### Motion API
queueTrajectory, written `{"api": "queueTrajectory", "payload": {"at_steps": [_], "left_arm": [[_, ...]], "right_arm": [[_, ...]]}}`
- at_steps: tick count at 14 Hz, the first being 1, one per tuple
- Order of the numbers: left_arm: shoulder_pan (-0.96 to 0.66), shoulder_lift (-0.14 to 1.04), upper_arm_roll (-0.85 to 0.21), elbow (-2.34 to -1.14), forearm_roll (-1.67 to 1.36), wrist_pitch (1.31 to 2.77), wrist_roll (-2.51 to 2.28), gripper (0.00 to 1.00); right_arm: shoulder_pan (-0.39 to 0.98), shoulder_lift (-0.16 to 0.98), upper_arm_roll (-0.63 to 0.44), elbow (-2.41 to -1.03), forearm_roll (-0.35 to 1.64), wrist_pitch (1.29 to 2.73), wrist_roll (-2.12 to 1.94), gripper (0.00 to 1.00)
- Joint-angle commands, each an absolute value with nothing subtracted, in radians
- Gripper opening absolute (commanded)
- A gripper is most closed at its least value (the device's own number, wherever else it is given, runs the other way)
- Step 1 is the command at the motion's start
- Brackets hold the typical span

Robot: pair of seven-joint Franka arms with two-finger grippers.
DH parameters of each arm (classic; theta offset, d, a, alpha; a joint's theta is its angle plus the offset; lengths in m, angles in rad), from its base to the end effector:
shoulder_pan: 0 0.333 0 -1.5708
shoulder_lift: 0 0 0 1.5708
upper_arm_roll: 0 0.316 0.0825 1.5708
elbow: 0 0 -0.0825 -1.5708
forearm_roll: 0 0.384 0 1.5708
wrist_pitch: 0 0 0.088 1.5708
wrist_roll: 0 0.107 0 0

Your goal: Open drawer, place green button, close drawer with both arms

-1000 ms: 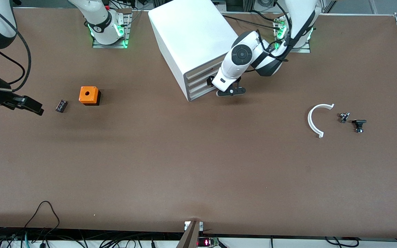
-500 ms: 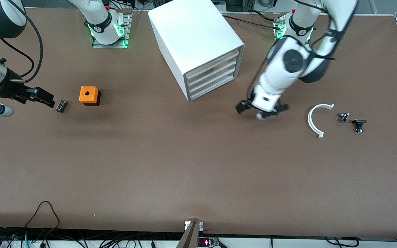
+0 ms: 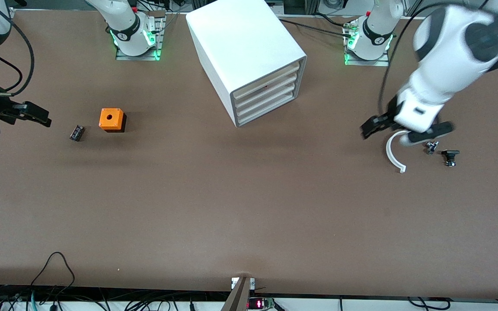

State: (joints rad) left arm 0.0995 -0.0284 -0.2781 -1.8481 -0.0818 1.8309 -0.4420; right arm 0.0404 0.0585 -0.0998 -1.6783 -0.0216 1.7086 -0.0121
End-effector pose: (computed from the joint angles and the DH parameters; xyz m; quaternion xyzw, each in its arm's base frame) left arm 0.5452 -0.1066 0.5302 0.9893 0.1415 -0.0060 0.0355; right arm 0.5770 -0.0350 0.5523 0.9996 -0.0220 -0.0144 0.0131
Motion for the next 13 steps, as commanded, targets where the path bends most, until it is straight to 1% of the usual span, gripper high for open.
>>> {"api": "queueTrajectory", "payload": {"at_steps": [1,3,5,6,13], "left_arm": [[0.097,-0.029,-0.215,-1.744,-0.022,1.668,-0.300,1.00],[0.098,-0.026,-0.210,-1.714,0.012,1.609,-0.258,1.00],[0.098,-0.022,-0.209,-1.709,0.014,1.583,-0.265,1.00],[0.098,-0.014,-0.203,-1.685,0.014,1.574,-0.264,1.00],[0.097,-0.006,-0.206,-1.672,0.012,1.574,-0.264,1.00]], "right_arm": [[0.037,0.038,-0.098,-1.700,-0.005,1.717,-0.038,1.00],[0.037,0.037,-0.098,-1.700,-0.005,1.715,-0.038,1.00],[0.037,0.038,-0.097,-1.698,-0.017,1.721,-0.038,1.00],[0.037,0.038,-0.097,-1.698,-0.018,1.723,-0.038,1.00],[0.037,0.035,-0.095,-1.701,-0.023,1.715,-0.037,1.00]]}}
